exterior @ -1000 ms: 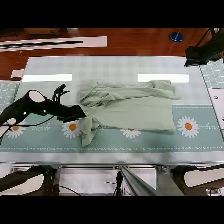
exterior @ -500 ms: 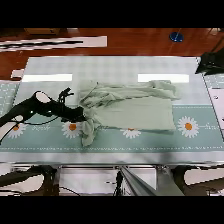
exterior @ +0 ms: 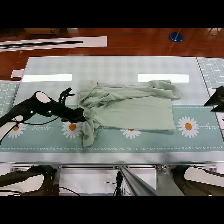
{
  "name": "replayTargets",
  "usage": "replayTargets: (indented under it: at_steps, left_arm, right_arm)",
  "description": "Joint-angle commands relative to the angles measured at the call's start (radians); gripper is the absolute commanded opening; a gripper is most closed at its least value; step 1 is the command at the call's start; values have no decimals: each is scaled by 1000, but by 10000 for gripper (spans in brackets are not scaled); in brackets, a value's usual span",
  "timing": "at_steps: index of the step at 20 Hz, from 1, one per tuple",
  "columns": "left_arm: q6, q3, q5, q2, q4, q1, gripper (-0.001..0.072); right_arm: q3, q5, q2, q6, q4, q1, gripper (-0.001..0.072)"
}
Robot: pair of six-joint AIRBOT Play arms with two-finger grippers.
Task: Fold the shirts.
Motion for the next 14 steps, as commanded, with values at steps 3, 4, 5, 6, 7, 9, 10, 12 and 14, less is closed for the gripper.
replayTargets:
  at_steps: [3,4,5,6,7,9,10,12,14]
  left_arm:
    - [6,0,-14,0,-1,0,27]
    - [6,0,-14,0,-1,0,27]
    - [6,0,-14,0,-1,0,27]
    - [7,0,-13,0,-1,0,27]
    - [7,0,-13,0,-1,0,27]
    - [7,0,-13,0,-1,0,27]
    - [7,0,-13,0,-1,0,27]
    - [7,0,-10,0,-1,0,27]
    - [7,0,-9,0,-1,0,27]
  right_arm:
    - [-309,-157,60,-89,124,-24,487]
    - [-337,-182,71,-96,127,-24,487]
    - [-361,-207,80,-102,127,-24,486]
    - [-379,-232,87,-103,128,-23,487]
    - [-394,-247,87,-103,132,-23,487]
    - [-424,-269,87,-106,132,-23,487]
    - [-438,-279,87,-109,133,-23,487]
    - [-473,-301,87,-115,135,-23,488]
    - [-508,-322,87,-136,167,-23,488]
